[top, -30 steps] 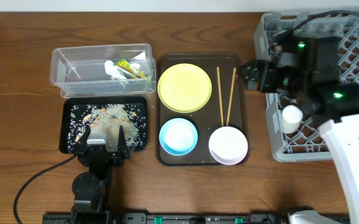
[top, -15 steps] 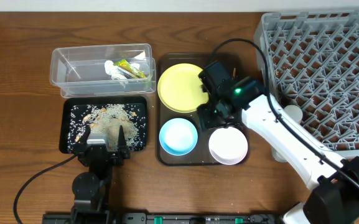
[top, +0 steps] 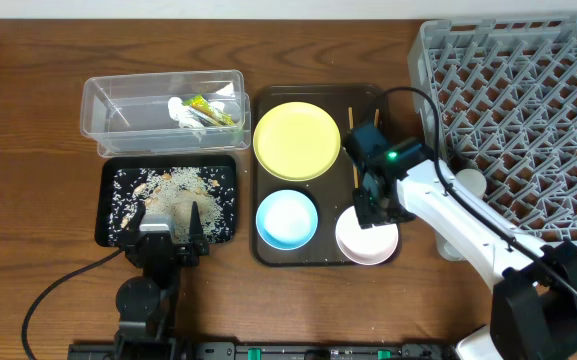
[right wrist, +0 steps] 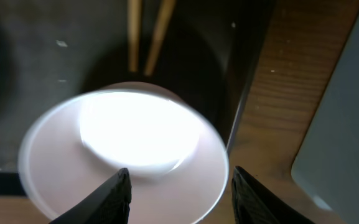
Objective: Sort waste into correct bins and load items into the dishwasher rack
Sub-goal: 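Move the right gripper to the pink-white bowl, then grasp the pink-white bowl rim with the right gripper and lift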
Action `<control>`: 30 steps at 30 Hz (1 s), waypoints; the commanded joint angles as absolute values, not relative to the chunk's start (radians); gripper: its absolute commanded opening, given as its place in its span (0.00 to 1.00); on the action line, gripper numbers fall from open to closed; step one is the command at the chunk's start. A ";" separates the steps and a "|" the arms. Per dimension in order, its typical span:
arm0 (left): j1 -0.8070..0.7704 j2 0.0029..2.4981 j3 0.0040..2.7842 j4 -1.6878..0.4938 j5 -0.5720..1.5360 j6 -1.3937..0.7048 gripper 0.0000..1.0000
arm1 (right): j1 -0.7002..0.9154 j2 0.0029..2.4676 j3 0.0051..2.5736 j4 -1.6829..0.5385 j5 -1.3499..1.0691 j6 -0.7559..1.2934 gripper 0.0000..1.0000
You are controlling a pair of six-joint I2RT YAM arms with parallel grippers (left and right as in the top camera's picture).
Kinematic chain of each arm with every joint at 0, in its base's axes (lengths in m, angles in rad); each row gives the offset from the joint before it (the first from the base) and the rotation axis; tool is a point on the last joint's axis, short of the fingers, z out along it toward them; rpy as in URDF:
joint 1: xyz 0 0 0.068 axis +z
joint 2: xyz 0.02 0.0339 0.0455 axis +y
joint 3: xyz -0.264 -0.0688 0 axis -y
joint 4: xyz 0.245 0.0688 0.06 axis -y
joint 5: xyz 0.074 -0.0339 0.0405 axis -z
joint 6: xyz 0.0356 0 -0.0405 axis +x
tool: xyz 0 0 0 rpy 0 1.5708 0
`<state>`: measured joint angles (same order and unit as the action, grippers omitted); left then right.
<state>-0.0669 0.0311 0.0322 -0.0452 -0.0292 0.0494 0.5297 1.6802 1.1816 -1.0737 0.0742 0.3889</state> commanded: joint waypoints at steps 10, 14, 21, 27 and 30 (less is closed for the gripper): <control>-0.061 0.031 0.004 -0.069 -0.034 0.044 0.90 | 0.407 1.671 0.959 -0.938 -0.021 0.276 0.20; -0.061 0.031 0.004 -0.070 -0.034 0.044 0.90 | 0.407 1.645 0.984 -0.945 -0.020 0.276 0.05; -0.061 0.031 0.004 -0.070 -0.034 0.044 0.90 | 0.405 1.515 1.068 -0.982 -0.004 0.276 0.06; -0.061 0.031 0.004 -0.070 -0.034 0.044 0.90 | 0.405 1.489 1.068 -0.981 -0.001 0.350 0.01; -0.061 0.031 0.004 -0.070 -0.034 0.044 0.90 | 0.404 1.484 1.068 -0.963 -0.001 0.353 0.01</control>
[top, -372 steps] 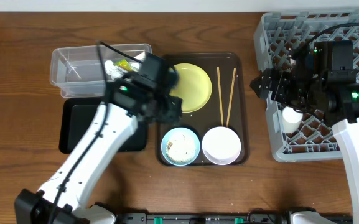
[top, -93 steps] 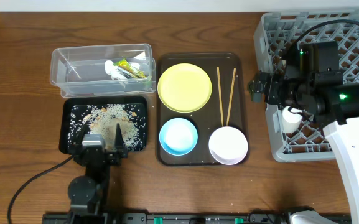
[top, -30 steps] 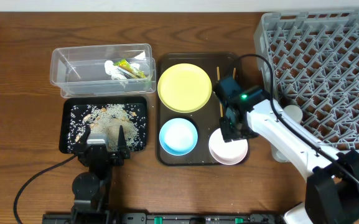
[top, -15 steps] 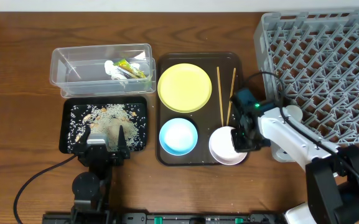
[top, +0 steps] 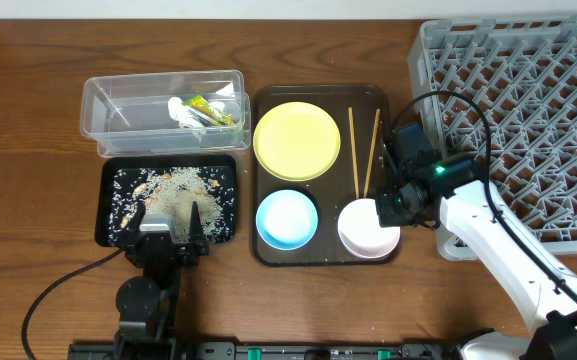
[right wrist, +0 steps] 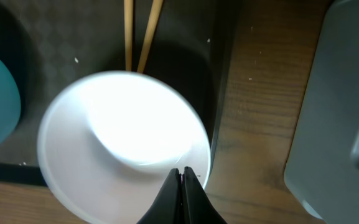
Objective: Sort waste into correct bins and load items into the dishwasher rack
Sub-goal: 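Grasp the pink-white bowl rim with the right gripper and lift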
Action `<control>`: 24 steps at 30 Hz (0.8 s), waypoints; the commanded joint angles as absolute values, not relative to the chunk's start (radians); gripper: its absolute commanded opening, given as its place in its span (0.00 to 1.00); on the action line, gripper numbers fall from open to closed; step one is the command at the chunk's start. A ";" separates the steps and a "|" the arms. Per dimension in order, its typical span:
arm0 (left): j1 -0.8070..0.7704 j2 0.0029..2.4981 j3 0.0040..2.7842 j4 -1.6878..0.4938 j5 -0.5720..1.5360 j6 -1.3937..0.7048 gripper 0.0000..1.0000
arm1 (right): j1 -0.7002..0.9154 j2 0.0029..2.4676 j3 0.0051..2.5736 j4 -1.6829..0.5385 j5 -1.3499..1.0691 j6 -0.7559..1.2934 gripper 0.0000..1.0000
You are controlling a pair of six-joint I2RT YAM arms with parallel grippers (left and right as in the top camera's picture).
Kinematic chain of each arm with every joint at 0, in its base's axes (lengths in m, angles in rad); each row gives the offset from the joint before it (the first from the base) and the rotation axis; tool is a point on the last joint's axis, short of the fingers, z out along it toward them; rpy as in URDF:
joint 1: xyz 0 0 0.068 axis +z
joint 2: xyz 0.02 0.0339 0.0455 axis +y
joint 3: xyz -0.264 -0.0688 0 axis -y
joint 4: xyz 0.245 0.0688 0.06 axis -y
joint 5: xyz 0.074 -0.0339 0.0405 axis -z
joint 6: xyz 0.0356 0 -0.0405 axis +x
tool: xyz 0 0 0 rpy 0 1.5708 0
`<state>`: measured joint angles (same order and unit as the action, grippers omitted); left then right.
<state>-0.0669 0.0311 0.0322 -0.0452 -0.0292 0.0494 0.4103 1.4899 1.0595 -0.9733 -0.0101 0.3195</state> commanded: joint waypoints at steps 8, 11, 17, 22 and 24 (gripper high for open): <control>-0.061 0.031 0.004 -0.070 -0.034 0.044 0.90 | 0.404 1.525 1.015 -0.952 0.056 0.336 0.50; -0.061 0.031 0.004 -0.069 -0.034 0.044 0.90 | 0.400 1.557 0.993 -0.933 0.051 0.336 0.44; -0.061 0.031 0.004 -0.070 -0.034 0.044 0.90 | 0.400 1.611 0.956 -0.902 0.036 0.350 0.27; -0.061 0.031 0.004 -0.069 -0.034 0.044 0.90 | 0.400 1.622 0.939 -0.891 0.036 0.353 0.01; -0.061 0.031 0.004 -0.070 -0.034 0.044 0.90 | 0.399 1.609 0.953 -0.902 0.037 0.355 0.01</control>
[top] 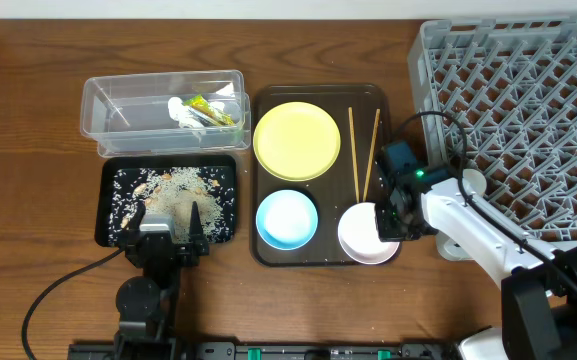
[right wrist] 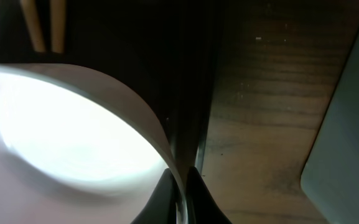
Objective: Sort waste into correct bins and load items into the dishwasher rack
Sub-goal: 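Grasp the pink-white bowl rim with the right gripper and lift, then place the pink-white bowl upright into the dish rack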
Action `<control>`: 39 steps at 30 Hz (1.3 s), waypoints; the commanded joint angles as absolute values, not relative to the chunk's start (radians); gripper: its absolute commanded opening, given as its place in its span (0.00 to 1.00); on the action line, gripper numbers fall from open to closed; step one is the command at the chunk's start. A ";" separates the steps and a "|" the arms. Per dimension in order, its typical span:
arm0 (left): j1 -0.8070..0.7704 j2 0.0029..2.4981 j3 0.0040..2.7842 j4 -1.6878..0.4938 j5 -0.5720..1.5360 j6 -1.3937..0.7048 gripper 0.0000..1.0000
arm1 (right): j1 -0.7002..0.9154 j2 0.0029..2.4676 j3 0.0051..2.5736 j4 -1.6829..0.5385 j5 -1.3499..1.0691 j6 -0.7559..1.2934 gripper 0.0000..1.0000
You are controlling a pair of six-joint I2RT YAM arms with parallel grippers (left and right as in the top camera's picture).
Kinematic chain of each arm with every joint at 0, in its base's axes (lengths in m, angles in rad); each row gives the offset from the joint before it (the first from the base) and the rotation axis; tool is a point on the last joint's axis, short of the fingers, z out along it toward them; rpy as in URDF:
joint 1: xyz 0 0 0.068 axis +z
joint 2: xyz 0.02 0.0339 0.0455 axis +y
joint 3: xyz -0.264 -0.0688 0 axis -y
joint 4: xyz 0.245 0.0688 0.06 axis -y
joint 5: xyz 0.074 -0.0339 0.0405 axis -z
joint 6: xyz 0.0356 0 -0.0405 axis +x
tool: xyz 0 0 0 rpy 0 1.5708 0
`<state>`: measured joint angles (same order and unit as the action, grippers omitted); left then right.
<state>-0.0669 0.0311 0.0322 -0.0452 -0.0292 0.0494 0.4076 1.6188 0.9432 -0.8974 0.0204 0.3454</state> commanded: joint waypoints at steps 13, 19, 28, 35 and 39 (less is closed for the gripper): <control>-0.061 0.031 0.004 -0.070 -0.034 0.044 0.90 | 0.386 1.295 1.262 -1.004 0.725 0.516 0.01; -0.061 0.031 0.004 -0.070 -0.034 0.044 0.90 | 0.343 1.262 1.268 -0.863 1.195 0.516 0.01; -0.061 0.031 0.004 -0.070 -0.034 0.044 0.90 | 0.150 1.443 1.262 -0.841 1.347 0.469 0.01; -0.061 0.031 0.004 -0.070 -0.034 0.044 0.90 | 0.143 1.605 1.262 -0.756 1.333 0.379 0.01; -0.061 0.031 0.004 -0.070 -0.034 0.044 0.90 | 0.151 1.634 1.262 -0.667 1.277 0.325 0.01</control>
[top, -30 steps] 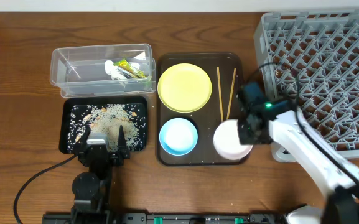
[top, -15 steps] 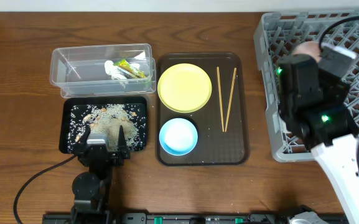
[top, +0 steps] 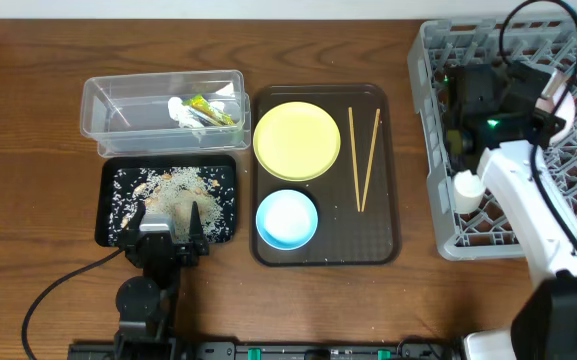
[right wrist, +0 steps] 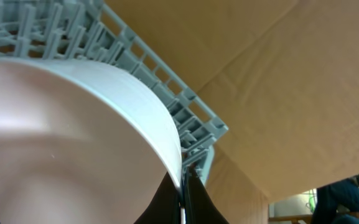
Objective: Sort waste into correct bins and load items into the dishwasher rack
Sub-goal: 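Place the pink-white bowl upright into the dish rack, then move the right gripper to the light-blue bowl on the brown tray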
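Note:
My right gripper (right wrist: 182,186) is shut on the rim of the pale pink bowl (right wrist: 73,137), which it holds tilted over the grey dishwasher rack (top: 528,50) at the right. The wrist view shows the bowl filling the left, with the rack's corner (right wrist: 191,124) behind it. On the brown tray (top: 380,235) lie a yellow plate (top: 297,141), a blue bowl (top: 287,219) and a pair of chopsticks (top: 365,160). My left gripper (top: 171,222) sits open at the near edge of the black tray of food scraps (top: 168,190).
A clear bin (top: 118,110) with wrappers in it stands behind the black tray. A white cup (top: 467,186) lies in the rack near its left edge. The right arm's cable arches over the rack's back.
My right gripper has gone from the tray's near right corner to above the rack, taking the pink bowl with it. That corner of the tray is now bare. The left arm has not moved.
My right gripper stood open around the pink bowl's rim on the tray. Then it was shut on the rim, and stayed so with the bowl still on the tray. Now it holds the bowl over the rack.

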Action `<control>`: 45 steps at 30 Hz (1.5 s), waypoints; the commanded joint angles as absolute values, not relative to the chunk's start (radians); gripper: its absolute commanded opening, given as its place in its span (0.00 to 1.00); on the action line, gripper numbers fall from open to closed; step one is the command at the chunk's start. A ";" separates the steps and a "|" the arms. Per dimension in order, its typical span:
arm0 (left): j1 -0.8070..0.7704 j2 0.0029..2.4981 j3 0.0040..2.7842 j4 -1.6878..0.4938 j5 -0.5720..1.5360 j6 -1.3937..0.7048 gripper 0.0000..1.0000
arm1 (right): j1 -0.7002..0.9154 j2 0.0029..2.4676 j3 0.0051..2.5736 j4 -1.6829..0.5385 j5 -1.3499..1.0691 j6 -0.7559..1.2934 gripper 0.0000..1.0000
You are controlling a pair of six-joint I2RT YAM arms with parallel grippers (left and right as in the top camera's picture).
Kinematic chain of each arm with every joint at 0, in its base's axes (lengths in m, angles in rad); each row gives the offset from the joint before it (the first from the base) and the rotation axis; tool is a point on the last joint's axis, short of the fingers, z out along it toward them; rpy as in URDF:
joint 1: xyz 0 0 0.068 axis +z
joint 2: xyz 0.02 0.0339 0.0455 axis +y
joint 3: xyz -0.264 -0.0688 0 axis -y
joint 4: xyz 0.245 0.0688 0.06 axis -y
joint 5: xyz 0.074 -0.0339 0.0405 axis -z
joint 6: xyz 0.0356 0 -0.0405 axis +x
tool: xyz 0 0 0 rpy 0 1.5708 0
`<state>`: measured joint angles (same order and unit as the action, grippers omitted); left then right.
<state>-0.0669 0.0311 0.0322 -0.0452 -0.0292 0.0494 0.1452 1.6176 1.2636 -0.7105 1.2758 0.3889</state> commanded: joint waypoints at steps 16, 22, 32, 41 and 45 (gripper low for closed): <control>-0.061 0.031 0.004 -0.070 -0.034 0.044 0.90 | 0.210 1.788 1.262 -0.566 1.222 0.199 0.01; -0.061 0.031 0.004 -0.070 -0.034 0.044 0.90 | 0.273 1.840 1.262 -0.579 1.222 0.156 0.01; -0.061 0.031 0.004 -0.070 -0.034 0.044 0.90 | 0.398 1.821 1.262 -0.681 1.211 0.164 0.52; -0.061 0.031 0.004 -0.070 -0.034 0.044 0.90 | 0.447 1.628 1.262 -0.835 0.582 0.319 0.52; -0.061 0.031 0.004 -0.070 -0.034 0.044 0.90 | 0.459 1.573 1.262 -0.838 0.166 0.333 0.51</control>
<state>-0.0669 0.0311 0.0322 -0.0452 -0.0292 0.0494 0.4366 1.6077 1.2602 -0.8391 0.5972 0.2722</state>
